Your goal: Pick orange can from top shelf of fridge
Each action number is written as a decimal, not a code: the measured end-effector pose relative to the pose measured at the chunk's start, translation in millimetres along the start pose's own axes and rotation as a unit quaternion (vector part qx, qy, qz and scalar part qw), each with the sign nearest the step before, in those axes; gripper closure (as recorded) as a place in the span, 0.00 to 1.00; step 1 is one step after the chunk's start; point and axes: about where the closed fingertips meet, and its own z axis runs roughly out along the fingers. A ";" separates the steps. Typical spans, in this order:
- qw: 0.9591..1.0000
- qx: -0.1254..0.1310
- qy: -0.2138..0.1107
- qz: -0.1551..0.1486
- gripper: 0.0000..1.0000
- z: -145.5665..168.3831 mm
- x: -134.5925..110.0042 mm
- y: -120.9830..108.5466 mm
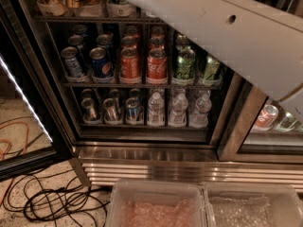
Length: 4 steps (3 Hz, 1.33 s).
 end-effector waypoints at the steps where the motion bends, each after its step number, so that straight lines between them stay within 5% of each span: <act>1: 1.000 -0.010 0.001 -0.008 1.00 -1.4 -2.3 6.0; 3: 0.998 -0.007 0.058 0.004 1.00 -44.0 22.5 24.5; 4: 0.992 0.020 0.111 0.051 1.00 -81.3 60.3 41.2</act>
Offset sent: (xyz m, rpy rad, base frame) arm -0.0335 0.0010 -0.0128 -0.0560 0.0829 0.0666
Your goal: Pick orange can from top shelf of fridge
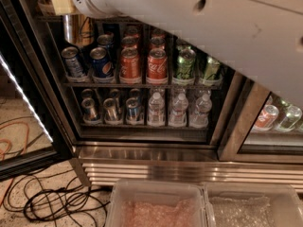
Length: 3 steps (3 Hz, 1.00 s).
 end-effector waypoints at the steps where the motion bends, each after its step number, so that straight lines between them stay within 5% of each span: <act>1: 0.997 0.016 0.053 0.061 1.00 -19.4 47.3 9.6; 2: 0.996 0.016 0.053 0.063 1.00 -19.7 47.8 10.7; 3: 0.994 0.008 0.056 0.097 1.00 -31.2 69.9 9.4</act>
Offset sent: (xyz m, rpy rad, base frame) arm -0.0305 -0.0082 -0.0302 0.0146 0.1272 -0.0520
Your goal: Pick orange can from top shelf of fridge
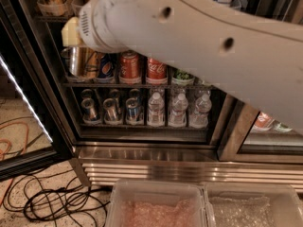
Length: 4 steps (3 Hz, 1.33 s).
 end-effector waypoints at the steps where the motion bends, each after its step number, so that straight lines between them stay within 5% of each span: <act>1: 0.997 -0.007 0.022 0.073 1.00 -9.5 58.1 -15.8; 2: 0.988 -0.002 0.054 0.142 1.00 -12.8 129.3 -34.6; 4: 0.958 0.054 0.118 0.254 1.00 -41.2 251.9 -87.4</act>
Offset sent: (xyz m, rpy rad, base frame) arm -0.1176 -0.0757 -0.2077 0.2721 0.4761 -0.1727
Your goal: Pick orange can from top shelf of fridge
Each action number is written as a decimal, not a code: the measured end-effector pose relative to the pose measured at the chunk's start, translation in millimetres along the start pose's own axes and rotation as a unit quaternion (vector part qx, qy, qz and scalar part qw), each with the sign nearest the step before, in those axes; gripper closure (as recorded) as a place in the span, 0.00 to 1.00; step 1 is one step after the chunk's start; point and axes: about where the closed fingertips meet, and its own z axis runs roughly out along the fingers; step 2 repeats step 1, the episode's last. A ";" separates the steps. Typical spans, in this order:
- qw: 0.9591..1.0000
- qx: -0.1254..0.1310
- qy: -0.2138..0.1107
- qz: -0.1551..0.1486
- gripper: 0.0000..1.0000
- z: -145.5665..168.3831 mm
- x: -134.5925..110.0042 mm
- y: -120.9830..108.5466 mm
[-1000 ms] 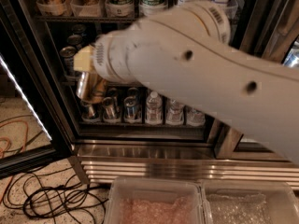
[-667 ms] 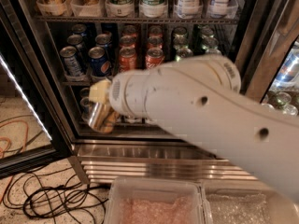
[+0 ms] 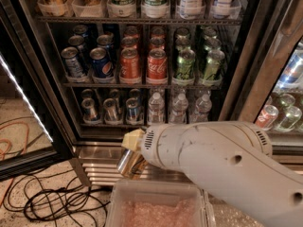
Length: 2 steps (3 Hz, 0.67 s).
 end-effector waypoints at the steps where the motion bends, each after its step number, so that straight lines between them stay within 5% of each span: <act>1: 1.000 0.000 0.000 0.000 1.00 0.0 0.0 0.0; 2: 1.000 0.000 0.000 0.000 1.00 0.0 0.0 0.0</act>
Offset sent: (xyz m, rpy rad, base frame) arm 0.0000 0.0000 0.0000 0.0000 0.0000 0.0000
